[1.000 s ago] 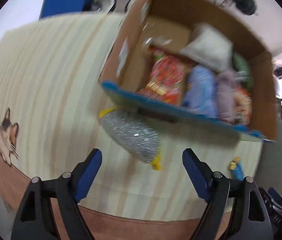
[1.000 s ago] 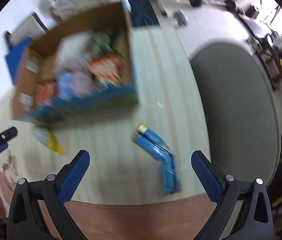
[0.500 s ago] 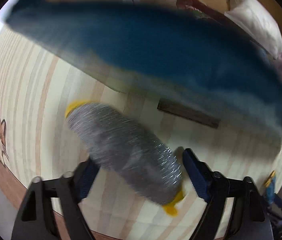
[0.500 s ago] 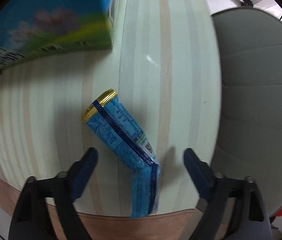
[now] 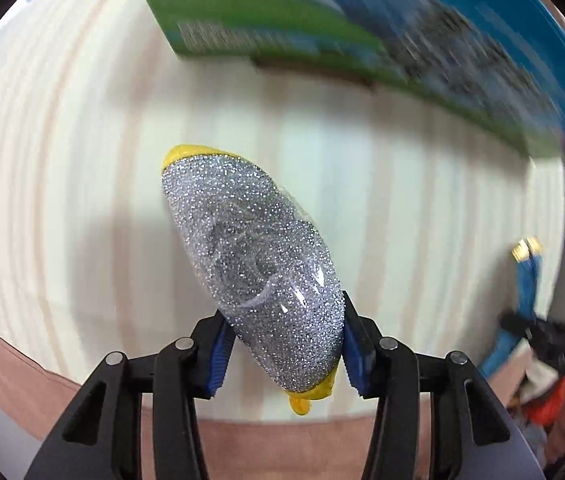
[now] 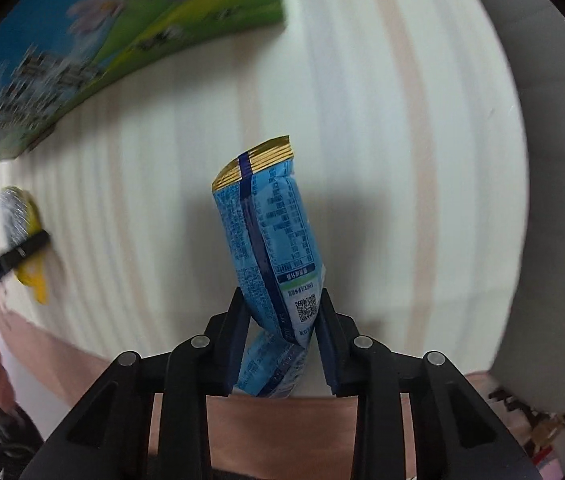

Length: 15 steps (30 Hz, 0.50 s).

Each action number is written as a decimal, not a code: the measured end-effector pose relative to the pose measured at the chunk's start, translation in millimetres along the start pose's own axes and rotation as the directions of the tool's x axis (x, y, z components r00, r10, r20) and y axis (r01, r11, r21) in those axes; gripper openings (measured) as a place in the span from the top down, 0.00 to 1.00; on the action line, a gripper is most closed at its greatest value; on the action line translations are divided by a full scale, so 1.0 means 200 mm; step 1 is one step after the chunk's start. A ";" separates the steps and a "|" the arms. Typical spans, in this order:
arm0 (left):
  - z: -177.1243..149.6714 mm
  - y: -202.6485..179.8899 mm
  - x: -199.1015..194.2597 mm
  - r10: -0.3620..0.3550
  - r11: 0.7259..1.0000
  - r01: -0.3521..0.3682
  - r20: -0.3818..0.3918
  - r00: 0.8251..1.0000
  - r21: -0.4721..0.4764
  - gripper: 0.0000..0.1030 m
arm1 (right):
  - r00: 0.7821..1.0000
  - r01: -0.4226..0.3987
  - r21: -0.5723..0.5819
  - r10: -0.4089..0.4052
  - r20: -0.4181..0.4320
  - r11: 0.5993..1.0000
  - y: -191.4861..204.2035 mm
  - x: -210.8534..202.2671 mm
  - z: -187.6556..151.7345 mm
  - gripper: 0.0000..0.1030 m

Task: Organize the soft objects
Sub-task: 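Grasp the silver scrubber with the left tool while the right tool grasps the blue snack stick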

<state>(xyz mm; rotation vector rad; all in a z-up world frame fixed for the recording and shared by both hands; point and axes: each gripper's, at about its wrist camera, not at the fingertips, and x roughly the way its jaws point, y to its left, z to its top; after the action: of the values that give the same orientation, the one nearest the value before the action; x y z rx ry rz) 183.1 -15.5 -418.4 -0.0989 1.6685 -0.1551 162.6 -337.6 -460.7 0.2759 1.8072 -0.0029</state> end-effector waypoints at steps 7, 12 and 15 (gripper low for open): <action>-0.07 0.12 0.02 -0.200 0.965 0.188 -0.050 0.979 -0.183 0.53 | 1.000 0.019 -0.064 -0.019 -0.005 0.998 0.08 0.06 -0.09 0.60; 0.00 0.07 -0.01 -0.126 0.980 0.117 -0.045 0.991 -0.161 0.53 | 0.999 -0.042 -0.018 0.042 -0.028 0.999 0.08 0.08 -0.10 0.40; 0.04 0.05 0.02 -0.081 0.983 0.071 -0.054 0.995 -0.171 0.52 | 0.999 -0.027 -0.029 0.026 -0.031 0.999 0.12 0.08 -0.01 0.39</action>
<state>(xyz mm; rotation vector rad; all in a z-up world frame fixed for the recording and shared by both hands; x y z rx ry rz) 191.8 -6.0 -424.1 -0.2886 1.7382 -0.0742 160.8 -311.4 -472.7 0.2797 1.8328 0.0470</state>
